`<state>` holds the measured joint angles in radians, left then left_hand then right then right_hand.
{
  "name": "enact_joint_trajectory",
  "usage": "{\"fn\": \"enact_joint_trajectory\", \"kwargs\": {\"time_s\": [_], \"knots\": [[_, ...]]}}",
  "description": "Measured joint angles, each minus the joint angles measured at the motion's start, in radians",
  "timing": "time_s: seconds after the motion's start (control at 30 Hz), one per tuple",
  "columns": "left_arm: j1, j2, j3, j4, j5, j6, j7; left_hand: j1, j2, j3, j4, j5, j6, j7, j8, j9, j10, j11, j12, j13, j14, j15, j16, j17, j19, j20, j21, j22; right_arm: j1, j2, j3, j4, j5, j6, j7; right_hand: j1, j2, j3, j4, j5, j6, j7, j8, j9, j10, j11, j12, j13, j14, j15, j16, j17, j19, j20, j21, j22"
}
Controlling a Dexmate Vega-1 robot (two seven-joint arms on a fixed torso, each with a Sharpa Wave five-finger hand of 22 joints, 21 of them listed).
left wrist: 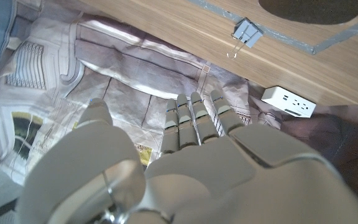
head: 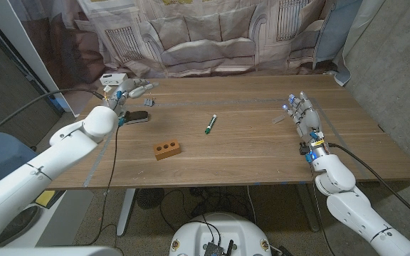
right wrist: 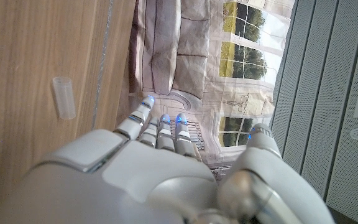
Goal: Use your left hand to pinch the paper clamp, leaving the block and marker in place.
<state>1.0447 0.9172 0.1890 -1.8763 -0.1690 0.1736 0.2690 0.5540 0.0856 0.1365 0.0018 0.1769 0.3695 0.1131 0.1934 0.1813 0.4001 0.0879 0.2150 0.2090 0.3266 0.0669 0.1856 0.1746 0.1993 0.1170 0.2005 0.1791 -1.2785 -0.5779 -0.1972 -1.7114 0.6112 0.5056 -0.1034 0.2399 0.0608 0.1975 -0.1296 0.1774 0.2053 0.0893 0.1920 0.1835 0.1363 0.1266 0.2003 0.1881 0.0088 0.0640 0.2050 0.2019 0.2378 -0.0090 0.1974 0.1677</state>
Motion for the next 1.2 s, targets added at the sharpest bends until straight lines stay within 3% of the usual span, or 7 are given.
{"fn": "enact_joint_trajectory", "kwargs": {"time_s": [0.23, 0.6, 0.83, 1.0, 1.2], "knots": [[0.063, -0.017, -0.048, 0.013, -0.055, -0.108, 0.007, -0.011, 0.003, -0.004, 0.004, 0.000, -0.004, 0.003, 0.000, 0.000, -0.013, 0.012, -0.004, 0.000, -0.008, 0.008, 0.000, 0.000, -0.006, 0.006, 0.000, 0.000, 0.014, 0.010, -0.005, -0.001, -0.033, 0.004, -0.024, 0.000, 0.000, 0.000, 0.000, 0.000, 0.000, 0.000, 0.000, 0.000, 0.001, -0.002, 0.000, 0.000, 0.000, 0.000, 0.000, 0.000, 0.006, -0.006, 0.000, 0.000], [0.108, -0.063, -0.077, 0.026, -0.110, -0.254, 0.001, -0.020, 0.001, -0.007, 0.007, 0.000, -0.018, -0.001, -0.009, 0.000, -0.018, 0.018, -0.008, -0.005, -0.017, 0.017, 0.000, 0.000, -0.009, 0.009, 0.000, 0.000, 0.058, 0.001, -0.012, 0.022, -0.044, 0.005, -0.004, 0.000, 0.000, -0.003, 0.003, 0.000, 0.000, 0.000, 0.000, 0.000, 0.001, -0.002, 0.000, 0.000, 0.009, -0.001, 0.000, 0.000, 0.009, -0.002, 0.000, 0.000], [0.111, -0.102, -0.069, 0.052, -0.149, -0.336, -0.030, -0.045, 0.000, -0.016, 0.016, 0.000, -0.049, 0.005, -0.016, 0.000, -0.042, 0.029, -0.015, -0.005, -0.045, 0.025, -0.005, 0.000, -0.021, 0.020, -0.005, 0.000, 0.088, -0.011, -0.018, 0.043, -0.044, -0.006, 0.014, 0.000, 0.000, -0.008, 0.000, 0.000, 0.000, 0.000, 0.000, 0.000, 0.001, -0.002, 0.000, 0.000, 0.011, 0.000, 0.000, 0.000, 0.016, -0.009, 0.000, 0.000], [0.097, -0.131, -0.050, 0.080, -0.199, -0.392, -0.079, -0.071, -0.005, -0.022, 0.022, 0.000, -0.078, 0.001, -0.016, 0.000, -0.074, 0.019, -0.020, -0.005, -0.076, 0.017, -0.005, 0.000, -0.054, -0.002, -0.011, 0.000, 0.106, -0.021, -0.022, 0.054, -0.047, -0.014, 0.023, -0.001, -0.001, -0.008, 0.000, 0.000, -0.006, 0.006, 0.000, 0.000, 0.001, -0.002, 0.000, 0.000, 0.009, -0.002, 0.000, 0.000, 0.016, -0.009, 0.000, 0.000], [0.076, -0.158, -0.026, 0.106, -0.243, -0.427, -0.125, -0.094, -0.007, -0.032, 0.032, 0.000, -0.116, 0.001, -0.016, 0.000, -0.122, 0.021, -0.027, -0.009, -0.118, 0.020, -0.013, 0.000, -0.086, -0.011, -0.020, 0.000, 0.120, -0.030, -0.027, 0.057, -0.058, -0.030, 0.026, -0.004, -0.015, -0.015, -0.001, 0.000, -0.006, 0.006, 0.000, 0.000, -0.017, -0.002, -0.008, 0.000, -0.002, -0.005, 0.000, 0.000, 0.007, -0.011, 0.000, 0.000]]}}
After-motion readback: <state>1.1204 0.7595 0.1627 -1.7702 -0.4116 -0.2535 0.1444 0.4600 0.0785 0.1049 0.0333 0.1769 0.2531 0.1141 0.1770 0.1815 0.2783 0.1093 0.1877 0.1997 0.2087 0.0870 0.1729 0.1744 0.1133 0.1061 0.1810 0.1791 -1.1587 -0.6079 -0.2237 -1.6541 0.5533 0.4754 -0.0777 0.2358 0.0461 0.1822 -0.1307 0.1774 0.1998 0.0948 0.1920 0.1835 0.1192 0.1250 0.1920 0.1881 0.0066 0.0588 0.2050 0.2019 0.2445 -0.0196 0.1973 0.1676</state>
